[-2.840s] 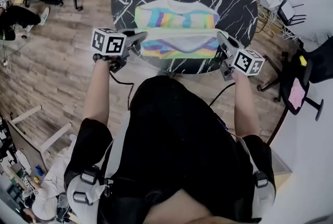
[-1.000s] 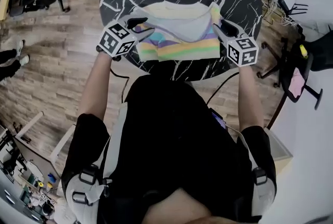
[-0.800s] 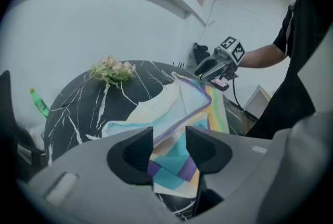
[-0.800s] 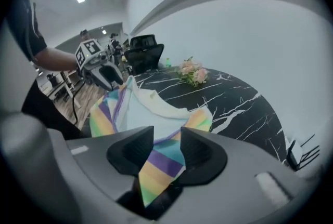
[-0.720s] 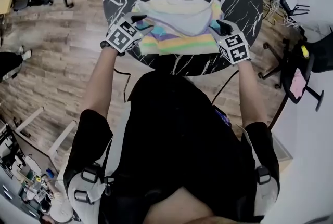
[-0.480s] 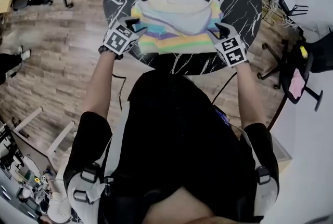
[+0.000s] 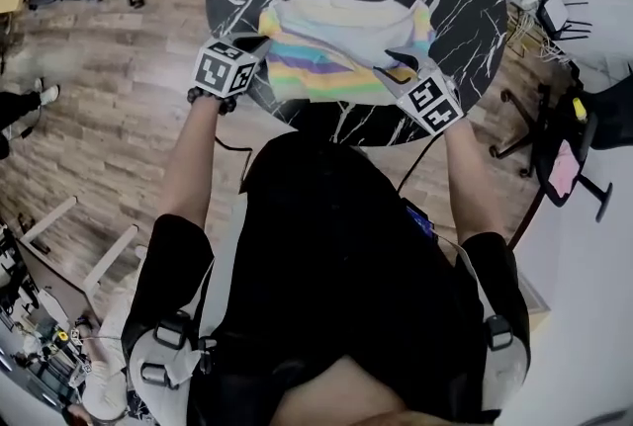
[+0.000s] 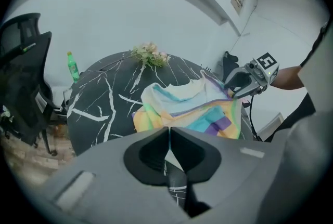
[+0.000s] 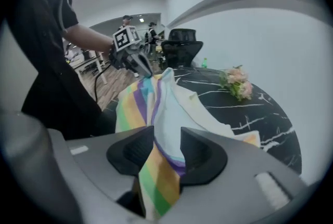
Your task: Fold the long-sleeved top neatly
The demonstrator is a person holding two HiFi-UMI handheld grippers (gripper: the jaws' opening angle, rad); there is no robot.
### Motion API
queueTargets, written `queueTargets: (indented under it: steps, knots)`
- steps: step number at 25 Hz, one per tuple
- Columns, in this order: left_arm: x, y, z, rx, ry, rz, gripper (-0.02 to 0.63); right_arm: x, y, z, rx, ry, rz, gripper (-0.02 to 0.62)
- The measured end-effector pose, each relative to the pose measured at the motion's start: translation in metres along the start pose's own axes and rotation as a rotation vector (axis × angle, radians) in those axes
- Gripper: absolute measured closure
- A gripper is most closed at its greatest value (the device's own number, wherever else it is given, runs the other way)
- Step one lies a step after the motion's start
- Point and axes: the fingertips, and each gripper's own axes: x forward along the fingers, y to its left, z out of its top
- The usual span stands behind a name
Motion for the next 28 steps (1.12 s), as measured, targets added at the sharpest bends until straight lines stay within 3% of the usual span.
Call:
queueTargets:
  steps: [4, 5, 6, 8, 19, 23, 25, 28]
  knots:
    - [-0.016, 0.009, -0.006, -0.045, -0.031, 0.005, 0.588, 0.025, 0.018, -0.002, -0.106, 0.075, 0.063, 0.44]
    - [-0.02, 0.01, -0.008, -0.054, -0.038, 0.004, 0.588, 0.03, 0.017, -0.002, -0.12, 0.084, 0.059, 0.467]
    - [-0.022, 0.011, -0.009, -0.061, -0.045, 0.002, 0.588, 0.033, 0.014, 0.0, -0.13, 0.087, 0.046, 0.55]
    - [-0.026, 0.014, -0.009, -0.069, -0.06, -0.005, 0.588, 0.037, 0.007, 0.006, -0.137, 0.079, 0.021, 0.58]
    - [-0.028, 0.023, 0.012, -0.05, -0.12, -0.03, 0.586, 0.027, -0.078, 0.046, -0.013, -0.001, -0.212, 0.58]
    - [-0.024, 0.032, 0.015, -0.058, -0.08, -0.003, 0.577, 0.037, -0.085, 0.049, -0.005, 0.02, -0.223, 0.567]
    - [-0.025, 0.043, 0.016, -0.07, -0.073, 0.034, 0.58, 0.042, -0.087, 0.048, -0.01, 0.032, -0.229, 0.479]
    - [-0.029, 0.045, 0.026, -0.026, -0.111, 0.021, 0.58, 0.041, -0.089, 0.047, 0.003, 0.026, -0.233, 0.479]
